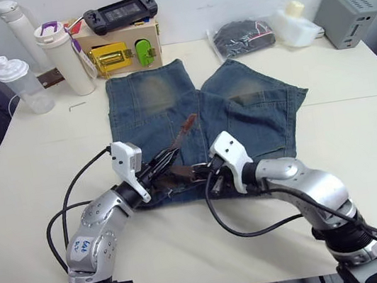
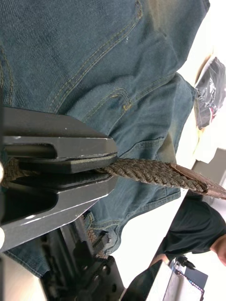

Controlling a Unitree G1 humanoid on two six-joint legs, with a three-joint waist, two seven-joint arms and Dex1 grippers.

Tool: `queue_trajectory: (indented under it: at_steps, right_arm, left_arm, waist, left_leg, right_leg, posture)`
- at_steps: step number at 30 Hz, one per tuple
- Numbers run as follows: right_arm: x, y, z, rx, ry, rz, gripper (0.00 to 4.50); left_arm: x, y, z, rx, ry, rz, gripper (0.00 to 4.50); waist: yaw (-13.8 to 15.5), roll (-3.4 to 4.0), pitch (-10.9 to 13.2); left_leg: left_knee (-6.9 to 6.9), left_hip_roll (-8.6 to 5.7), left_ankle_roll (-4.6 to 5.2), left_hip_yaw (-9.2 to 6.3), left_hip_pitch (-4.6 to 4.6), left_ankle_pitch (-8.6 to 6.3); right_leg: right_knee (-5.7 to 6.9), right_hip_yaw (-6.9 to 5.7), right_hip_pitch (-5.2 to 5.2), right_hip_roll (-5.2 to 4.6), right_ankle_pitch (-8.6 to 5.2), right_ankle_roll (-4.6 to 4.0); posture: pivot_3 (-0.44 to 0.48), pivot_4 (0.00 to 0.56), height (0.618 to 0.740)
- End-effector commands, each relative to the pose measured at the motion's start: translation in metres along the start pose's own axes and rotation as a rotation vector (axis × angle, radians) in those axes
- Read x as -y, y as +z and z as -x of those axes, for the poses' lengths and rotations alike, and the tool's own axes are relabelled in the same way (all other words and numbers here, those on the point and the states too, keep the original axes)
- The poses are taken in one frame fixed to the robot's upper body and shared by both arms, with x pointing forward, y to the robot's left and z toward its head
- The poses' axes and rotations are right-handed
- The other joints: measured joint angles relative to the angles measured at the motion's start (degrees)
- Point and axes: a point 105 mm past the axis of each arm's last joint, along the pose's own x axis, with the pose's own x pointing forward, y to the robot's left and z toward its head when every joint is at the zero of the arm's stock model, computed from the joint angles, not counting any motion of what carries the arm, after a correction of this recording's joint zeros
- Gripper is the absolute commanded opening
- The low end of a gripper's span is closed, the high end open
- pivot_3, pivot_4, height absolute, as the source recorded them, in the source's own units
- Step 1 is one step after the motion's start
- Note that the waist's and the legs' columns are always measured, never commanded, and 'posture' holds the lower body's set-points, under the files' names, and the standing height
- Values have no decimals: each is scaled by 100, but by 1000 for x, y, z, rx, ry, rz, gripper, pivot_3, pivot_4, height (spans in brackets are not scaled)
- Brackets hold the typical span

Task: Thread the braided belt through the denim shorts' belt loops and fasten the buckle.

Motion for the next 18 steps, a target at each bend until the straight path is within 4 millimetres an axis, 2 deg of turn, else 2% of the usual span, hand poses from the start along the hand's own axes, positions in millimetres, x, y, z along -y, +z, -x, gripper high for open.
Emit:
queue_trajectory:
  at_steps: [1,5,11,18]
  right_arm:
    - [-11,28,13,57,142,84,81]
    - [-8,27,13,-2,246,124,81]
    - [8,22,-4,-56,242,170,81]
    - [6,17,-15,-75,262,188,81]
  left_arm:
    - [8,8,0,31,-36,-19,0]
    - [8,7,1,30,-37,-17,0]
    - [9,7,1,34,-32,-14,0]
    - [7,7,5,36,-13,-19,0]
  waist:
    - [1,0,0]
    - [1,0,0]
    - [0,-1,0]
    - [0,-1,0]
  left_leg:
    - [-2,0,0,1,0,0]
    - [-2,2,0,1,0,0]
    - [-2,2,0,3,0,0]
    - [2,2,0,2,-4,0]
  right_leg:
    - [-2,0,0,0,0,0]
    - [-5,0,3,2,0,0]
    - [-9,0,3,1,0,0]
    - [-9,-2,3,0,0,0]
  posture:
    - [0,150,740]
    - [0,150,740]
    - [0,150,740]
    - [0,150,740]
